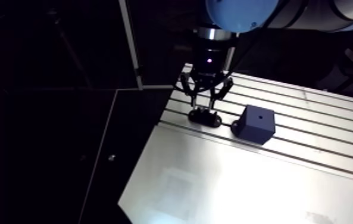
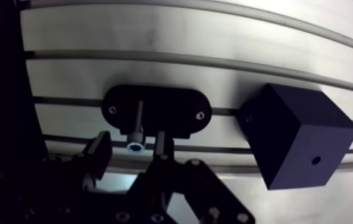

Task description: Pick up the M10 bolt and insert it into the hole until fully seated.

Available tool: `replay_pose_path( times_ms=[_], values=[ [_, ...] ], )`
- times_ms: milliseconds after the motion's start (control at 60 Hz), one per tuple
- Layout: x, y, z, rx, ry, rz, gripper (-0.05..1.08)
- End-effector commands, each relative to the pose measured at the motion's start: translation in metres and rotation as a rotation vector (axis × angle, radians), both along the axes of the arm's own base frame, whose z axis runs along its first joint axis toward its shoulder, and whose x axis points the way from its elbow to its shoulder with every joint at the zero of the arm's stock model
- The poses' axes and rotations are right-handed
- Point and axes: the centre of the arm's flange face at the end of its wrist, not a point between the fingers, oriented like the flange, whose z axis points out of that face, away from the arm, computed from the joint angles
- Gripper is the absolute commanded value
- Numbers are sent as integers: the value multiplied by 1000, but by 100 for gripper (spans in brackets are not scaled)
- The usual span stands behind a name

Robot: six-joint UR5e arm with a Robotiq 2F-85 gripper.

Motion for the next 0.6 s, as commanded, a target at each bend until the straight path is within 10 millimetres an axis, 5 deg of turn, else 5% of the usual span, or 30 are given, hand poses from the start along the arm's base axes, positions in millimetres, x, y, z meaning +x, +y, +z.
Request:
replay_pose_path(
  times_ms=[17, 600],
  values=[
    [0, 0, -2, 1, -3, 1, 50],
    [0, 0, -3, 1, -4, 2, 55]
  ],
)
